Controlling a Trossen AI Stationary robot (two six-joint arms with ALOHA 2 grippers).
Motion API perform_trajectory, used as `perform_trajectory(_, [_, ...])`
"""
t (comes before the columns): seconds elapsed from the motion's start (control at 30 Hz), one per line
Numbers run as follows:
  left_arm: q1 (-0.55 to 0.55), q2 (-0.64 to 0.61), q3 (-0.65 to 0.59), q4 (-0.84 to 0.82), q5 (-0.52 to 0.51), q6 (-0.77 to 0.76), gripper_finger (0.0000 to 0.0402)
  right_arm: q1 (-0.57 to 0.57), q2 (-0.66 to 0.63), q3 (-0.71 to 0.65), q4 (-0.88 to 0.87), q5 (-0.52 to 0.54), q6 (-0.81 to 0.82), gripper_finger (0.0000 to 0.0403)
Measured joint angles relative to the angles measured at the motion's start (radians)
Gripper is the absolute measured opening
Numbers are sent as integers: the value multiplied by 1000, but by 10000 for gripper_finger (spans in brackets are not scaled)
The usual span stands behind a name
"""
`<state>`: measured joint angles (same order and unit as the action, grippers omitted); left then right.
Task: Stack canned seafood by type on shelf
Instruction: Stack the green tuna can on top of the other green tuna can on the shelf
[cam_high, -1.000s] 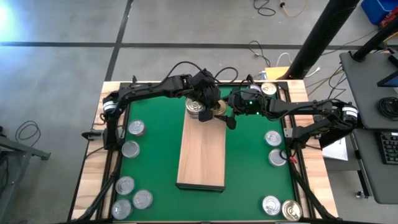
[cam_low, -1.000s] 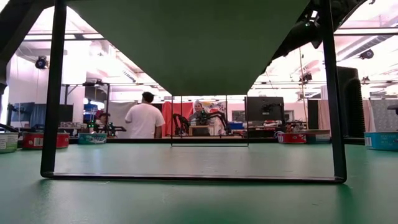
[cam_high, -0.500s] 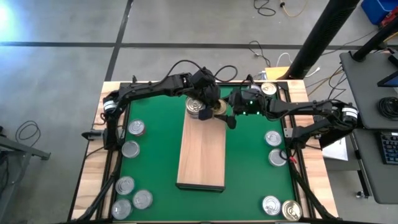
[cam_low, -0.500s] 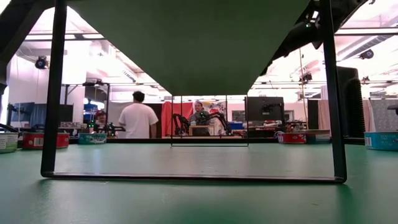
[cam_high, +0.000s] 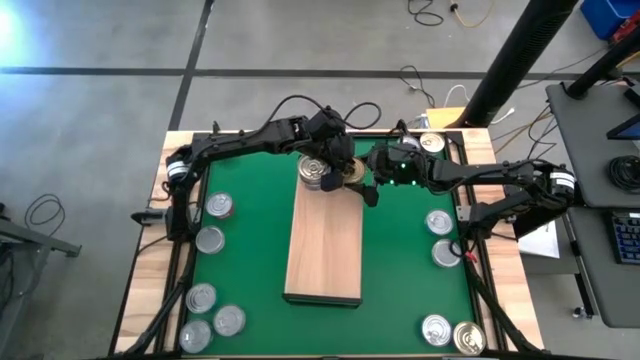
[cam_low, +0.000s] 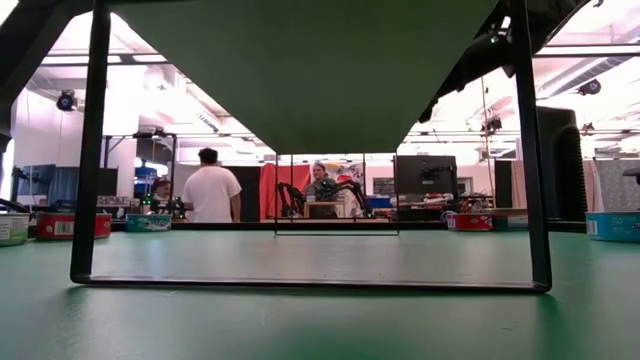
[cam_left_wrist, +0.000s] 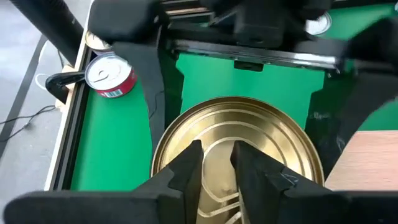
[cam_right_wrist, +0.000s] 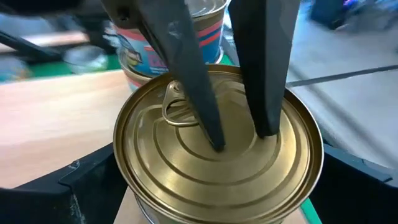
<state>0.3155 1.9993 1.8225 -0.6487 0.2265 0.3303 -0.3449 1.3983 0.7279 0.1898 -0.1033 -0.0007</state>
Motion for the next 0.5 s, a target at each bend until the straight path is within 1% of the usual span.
perform_trajectory(0.07, [0,0,1,2,-2,-1,93,-3,0,-2,19,-97,38,400])
perform_trajectory(0.1, [0,-1,1,1,-2,-1,96,2,0,-2,23,-114,48,400])
perform_trajectory(0.17, [-1,-1,1,-6,0,-4,103,16,0,-2,12,-96,19,400])
perform_trajectory(0.27, [0,-1,0,-10,1,-17,115,39,-2,1,-26,15,-47,400])
perform_trajectory(0.33, [1,-1,1,-14,-1,-26,124,47,-2,2,-45,72,-57,400])
perform_trajectory(0.4, [1,-1,2,-21,-2,-30,132,45,-12,2,-54,53,-49,400])
perform_trajectory(0.5, [1,-1,1,-24,3,-35,140,43,-45,3,-86,-27,-45,400])
